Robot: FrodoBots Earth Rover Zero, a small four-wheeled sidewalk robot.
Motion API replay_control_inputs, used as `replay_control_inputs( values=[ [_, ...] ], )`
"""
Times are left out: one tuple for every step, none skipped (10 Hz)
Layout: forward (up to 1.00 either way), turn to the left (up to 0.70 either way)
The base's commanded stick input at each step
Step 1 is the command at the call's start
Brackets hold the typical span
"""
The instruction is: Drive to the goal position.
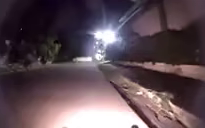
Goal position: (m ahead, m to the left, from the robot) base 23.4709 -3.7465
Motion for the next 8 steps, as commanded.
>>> replay_control_inputs(
  values=[
    [0.70, 0.00],
    [0.70, 0.00],
    [0.70, 0.00],
    [0.70, 0.00],
    [0.70, 0.00],
    [0.70, 0.30],
    [0.70, 0.34],
    [0.70, 0.19]
  ],
)
